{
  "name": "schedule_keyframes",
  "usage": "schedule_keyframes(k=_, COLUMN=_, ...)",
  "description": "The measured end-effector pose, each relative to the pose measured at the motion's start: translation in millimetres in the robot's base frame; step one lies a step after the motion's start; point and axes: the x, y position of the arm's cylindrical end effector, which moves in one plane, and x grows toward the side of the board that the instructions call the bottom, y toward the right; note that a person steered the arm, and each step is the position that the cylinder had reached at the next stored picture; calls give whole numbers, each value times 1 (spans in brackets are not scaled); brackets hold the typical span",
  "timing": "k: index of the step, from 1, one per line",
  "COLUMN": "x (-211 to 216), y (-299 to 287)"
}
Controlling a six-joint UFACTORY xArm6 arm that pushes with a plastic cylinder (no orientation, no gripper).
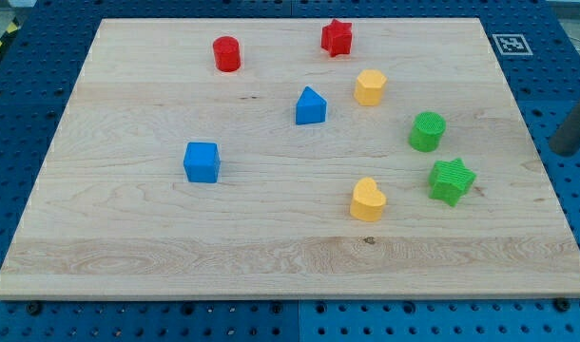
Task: Slide the green circle to the left side
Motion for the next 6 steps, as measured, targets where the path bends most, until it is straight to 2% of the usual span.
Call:
schedule_keyframes(k=3, x=0, y=-46)
schedule_keyframes(k=4, x=1, y=-77)
schedule_keyframes(k=6, x=0, y=-93)
